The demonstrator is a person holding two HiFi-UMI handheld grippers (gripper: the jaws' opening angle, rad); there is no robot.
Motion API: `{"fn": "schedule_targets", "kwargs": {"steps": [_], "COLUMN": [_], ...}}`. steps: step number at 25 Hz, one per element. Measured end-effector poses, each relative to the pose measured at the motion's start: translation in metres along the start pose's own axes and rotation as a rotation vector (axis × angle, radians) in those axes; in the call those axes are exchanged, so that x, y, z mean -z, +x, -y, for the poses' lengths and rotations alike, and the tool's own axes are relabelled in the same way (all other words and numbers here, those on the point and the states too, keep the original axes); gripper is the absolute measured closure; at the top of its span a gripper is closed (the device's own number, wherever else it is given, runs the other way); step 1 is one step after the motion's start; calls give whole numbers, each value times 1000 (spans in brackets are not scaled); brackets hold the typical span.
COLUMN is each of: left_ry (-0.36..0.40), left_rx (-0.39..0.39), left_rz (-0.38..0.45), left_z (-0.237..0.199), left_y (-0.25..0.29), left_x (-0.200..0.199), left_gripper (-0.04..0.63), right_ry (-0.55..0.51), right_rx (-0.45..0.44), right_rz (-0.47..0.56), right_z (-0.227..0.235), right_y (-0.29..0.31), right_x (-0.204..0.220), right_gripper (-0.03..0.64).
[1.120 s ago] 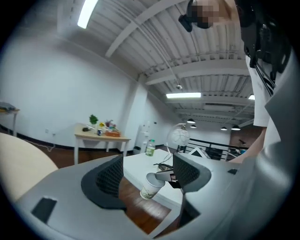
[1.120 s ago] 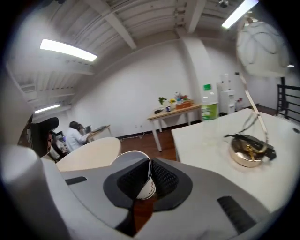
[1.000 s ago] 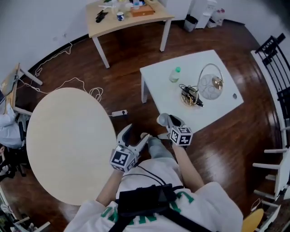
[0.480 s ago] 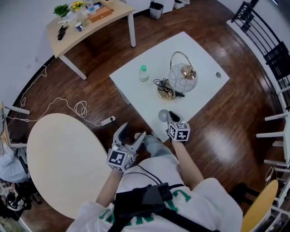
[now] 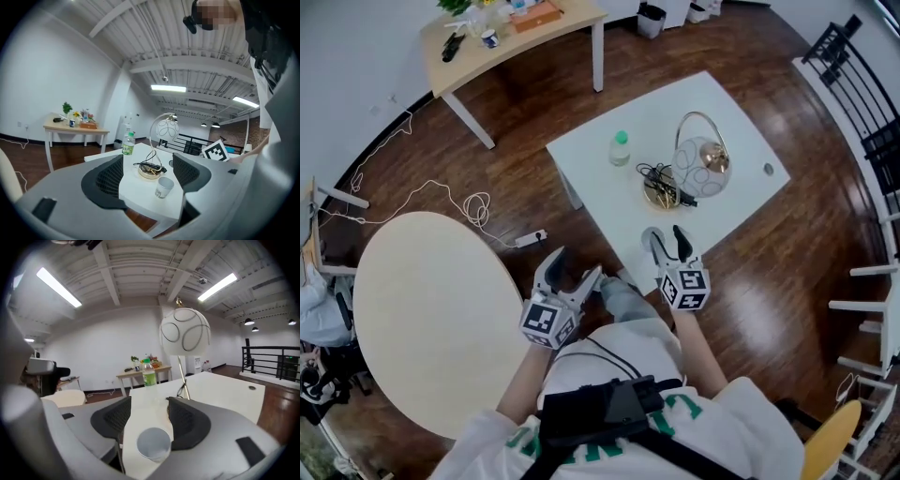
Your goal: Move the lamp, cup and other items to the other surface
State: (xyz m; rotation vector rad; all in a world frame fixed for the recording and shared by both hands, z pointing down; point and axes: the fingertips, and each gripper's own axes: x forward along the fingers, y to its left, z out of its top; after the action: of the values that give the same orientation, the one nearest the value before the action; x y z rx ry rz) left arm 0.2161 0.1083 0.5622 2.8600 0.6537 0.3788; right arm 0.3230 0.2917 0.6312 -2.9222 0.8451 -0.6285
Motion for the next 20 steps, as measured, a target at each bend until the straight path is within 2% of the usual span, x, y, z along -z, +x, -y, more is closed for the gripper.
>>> {"fn": "schedule_targets", "kwargs": {"steps": [2,4,8,11,15,20], "left_ry": [-28,-50,-46,-42,-36,-35], "left_rx": [-32,-102,-311,-492,-686,-959], "left_rz": [14,38,123,198,247,311], "left_z": [-8,-20,-56,-80,-92,-98], "left_y": [-13,-30,-84,-138,-216,-325], "left_x": [-5,-15,-22,-17,-23,-4], "left_gripper": [273,273,298,298,298,298], "right_ry": [9,-7,-136,-212,-203,-226], "right_rx": [-83,-217,-578,-790,-959,-1206], "right_rz": [38,68,172,232,241,226], "right_z": [-30,-70,-181,-262,-350,-446], "right_y": [-1,8,28,32,23,-12], "right_x": [-19,-38,-64,-71,-73,-54], "right_gripper": [341,341,342,342,344,344]}}
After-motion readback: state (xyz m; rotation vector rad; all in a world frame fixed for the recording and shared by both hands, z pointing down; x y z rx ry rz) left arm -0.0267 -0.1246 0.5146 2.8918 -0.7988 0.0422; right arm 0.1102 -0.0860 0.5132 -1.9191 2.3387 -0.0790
